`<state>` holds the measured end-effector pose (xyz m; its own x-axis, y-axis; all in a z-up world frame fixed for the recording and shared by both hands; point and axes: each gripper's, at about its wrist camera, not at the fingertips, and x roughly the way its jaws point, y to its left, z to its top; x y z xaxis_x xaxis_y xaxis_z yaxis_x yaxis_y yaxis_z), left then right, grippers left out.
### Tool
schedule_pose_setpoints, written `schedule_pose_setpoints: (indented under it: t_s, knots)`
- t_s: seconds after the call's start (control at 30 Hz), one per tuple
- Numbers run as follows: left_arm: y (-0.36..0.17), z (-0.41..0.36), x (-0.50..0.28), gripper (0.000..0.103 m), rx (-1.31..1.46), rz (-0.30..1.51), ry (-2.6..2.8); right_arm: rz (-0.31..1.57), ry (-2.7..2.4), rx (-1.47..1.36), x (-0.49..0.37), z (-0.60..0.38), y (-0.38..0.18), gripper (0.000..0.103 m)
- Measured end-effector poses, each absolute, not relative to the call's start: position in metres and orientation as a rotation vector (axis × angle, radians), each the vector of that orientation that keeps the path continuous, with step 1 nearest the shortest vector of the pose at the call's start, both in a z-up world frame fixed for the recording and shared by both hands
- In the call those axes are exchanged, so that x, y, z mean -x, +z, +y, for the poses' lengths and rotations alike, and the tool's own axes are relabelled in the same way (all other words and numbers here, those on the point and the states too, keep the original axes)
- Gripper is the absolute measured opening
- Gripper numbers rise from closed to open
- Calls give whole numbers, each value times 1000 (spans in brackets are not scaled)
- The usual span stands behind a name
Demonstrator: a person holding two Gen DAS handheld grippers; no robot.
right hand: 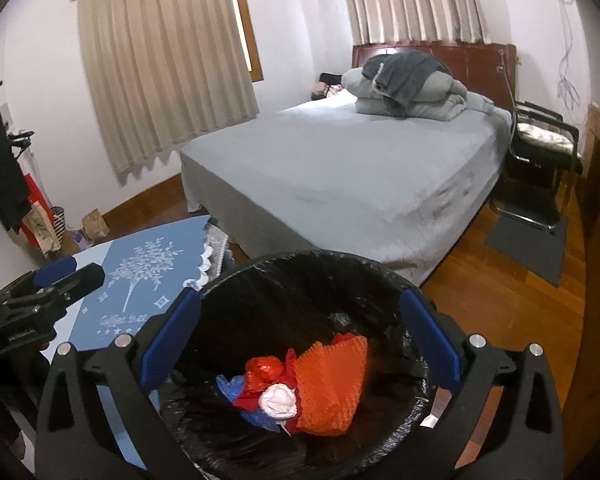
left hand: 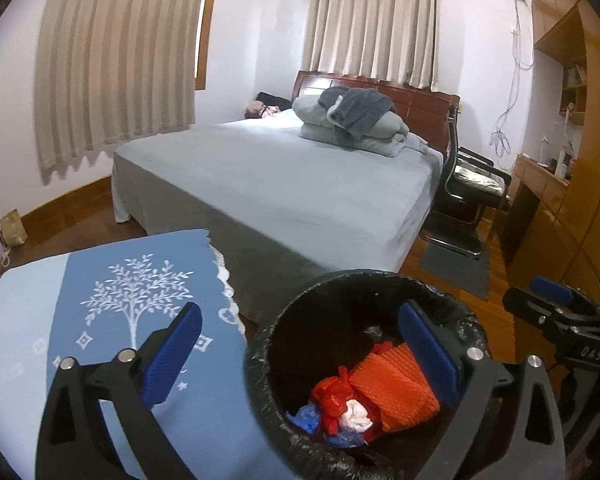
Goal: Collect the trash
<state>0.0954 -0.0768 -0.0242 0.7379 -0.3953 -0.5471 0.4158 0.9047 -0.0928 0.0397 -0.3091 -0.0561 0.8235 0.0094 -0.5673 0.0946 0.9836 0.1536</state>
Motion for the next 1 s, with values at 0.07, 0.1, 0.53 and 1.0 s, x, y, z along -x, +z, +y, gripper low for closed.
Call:
schedule_pose_setpoints:
  t_s: [0.07,0.1,0.53,1.0]
  knots:
    - [-22,-74,-91,97,-43,588,-428,601,-33,-167,-38,-301,-51,98]
    - [-20,-72,-88,97,-45,587,-419,599,-27,-160,-36,-297,-48,98]
    - [-6,-48,-52,97,-44,566,-363,594,42,-106,-21,-260,-24,98]
    - [13,-36,-33,97,-32,522,-334,584,63,-82,-15,-245,-14,98]
